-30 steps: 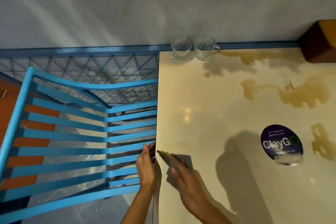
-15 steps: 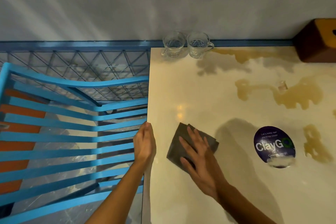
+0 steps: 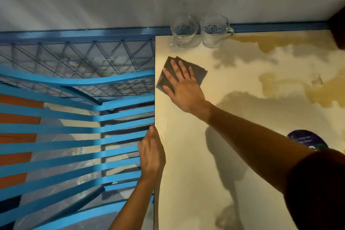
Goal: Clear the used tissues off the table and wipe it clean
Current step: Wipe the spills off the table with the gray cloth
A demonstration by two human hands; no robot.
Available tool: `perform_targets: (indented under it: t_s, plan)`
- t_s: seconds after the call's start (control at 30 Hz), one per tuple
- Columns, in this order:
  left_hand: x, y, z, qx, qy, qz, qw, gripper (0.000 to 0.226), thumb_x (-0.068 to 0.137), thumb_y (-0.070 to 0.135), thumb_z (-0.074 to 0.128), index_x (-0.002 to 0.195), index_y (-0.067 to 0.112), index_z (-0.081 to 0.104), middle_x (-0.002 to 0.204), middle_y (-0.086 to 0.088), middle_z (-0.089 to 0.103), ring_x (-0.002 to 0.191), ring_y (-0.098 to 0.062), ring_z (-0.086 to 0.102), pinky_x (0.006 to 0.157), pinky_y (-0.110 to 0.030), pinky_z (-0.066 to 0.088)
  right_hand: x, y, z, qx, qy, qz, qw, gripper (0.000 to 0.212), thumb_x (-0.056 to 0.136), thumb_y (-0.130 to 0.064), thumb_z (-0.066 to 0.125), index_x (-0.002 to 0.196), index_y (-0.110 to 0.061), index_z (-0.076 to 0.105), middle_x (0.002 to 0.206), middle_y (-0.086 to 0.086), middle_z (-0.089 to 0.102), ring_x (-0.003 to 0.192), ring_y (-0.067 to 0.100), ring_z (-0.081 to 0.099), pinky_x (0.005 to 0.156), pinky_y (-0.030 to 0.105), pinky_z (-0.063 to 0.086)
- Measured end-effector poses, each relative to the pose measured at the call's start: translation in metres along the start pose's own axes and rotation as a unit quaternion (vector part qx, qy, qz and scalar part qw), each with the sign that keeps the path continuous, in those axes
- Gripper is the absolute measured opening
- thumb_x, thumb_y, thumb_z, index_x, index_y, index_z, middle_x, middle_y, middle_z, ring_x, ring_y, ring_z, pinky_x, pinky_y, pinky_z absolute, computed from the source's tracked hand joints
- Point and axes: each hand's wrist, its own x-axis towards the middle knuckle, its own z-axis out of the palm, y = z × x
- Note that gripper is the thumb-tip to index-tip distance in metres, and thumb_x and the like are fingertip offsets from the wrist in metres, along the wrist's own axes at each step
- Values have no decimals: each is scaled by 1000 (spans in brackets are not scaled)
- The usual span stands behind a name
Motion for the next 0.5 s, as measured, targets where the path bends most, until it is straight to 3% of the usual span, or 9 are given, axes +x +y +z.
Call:
perform_targets:
  t_s: [0.13, 0.33, 0.5]
  plan:
    - [-3, 5, -3, -4, -18, 1, 1000, 47, 98, 58, 28, 102, 26, 63, 100, -7, 65, 91, -21, 62, 84, -42, 55, 24, -7, -1, -6, -1, 7, 1000, 61, 100, -53, 15, 155, -25, 9, 163, 8, -1, 149, 29, -5, 120, 50, 1]
    - [-21, 6, -15, -11, 0, -17, 1000, 50, 100, 54, 26, 123, 26, 60, 119, -2, 56, 111, -18, 49, 96, -37, 40, -46, -37, 9, 8, -17, -30, 999, 63, 100, -56, 13, 154, -27, 6, 163, 7, -4, 149, 28, -9, 121, 51, 2]
    - [-73, -39, -39, -6, 17, -39, 999, 82, 77, 74, 22, 127, 20, 58, 121, -6, 59, 112, -25, 55, 102, -49, 43, -127, -66, 20, 21, -39, -52, 998, 62, 100, -56, 14, 155, -27, 4, 163, 5, -7, 149, 26, -12, 121, 51, 3]
